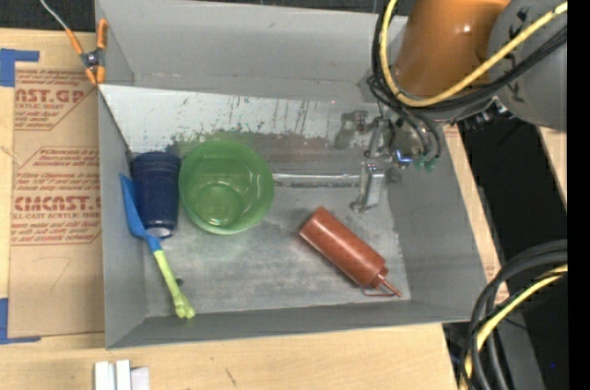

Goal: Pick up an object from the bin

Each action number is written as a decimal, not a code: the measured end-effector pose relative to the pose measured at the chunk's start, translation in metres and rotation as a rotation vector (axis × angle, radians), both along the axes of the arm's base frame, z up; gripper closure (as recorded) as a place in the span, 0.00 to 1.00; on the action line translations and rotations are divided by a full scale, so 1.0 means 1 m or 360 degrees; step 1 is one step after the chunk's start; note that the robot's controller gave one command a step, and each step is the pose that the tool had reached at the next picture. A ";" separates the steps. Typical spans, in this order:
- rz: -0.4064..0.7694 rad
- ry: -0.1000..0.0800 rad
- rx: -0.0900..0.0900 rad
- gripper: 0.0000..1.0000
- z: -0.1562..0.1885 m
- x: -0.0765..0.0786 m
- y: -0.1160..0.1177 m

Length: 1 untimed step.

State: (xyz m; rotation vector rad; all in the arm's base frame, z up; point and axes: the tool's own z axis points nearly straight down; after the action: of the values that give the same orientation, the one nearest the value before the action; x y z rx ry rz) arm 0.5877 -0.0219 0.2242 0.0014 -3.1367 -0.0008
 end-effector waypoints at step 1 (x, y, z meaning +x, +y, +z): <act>0.0000 -0.0004 0.0000 0.00 0.003 0.000 0.000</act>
Offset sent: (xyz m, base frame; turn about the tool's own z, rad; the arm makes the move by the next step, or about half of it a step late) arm 0.0020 -0.0257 -0.0122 -0.1061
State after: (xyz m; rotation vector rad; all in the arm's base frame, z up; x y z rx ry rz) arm 0.5875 -0.0218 0.2268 0.0014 -3.1391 -0.0008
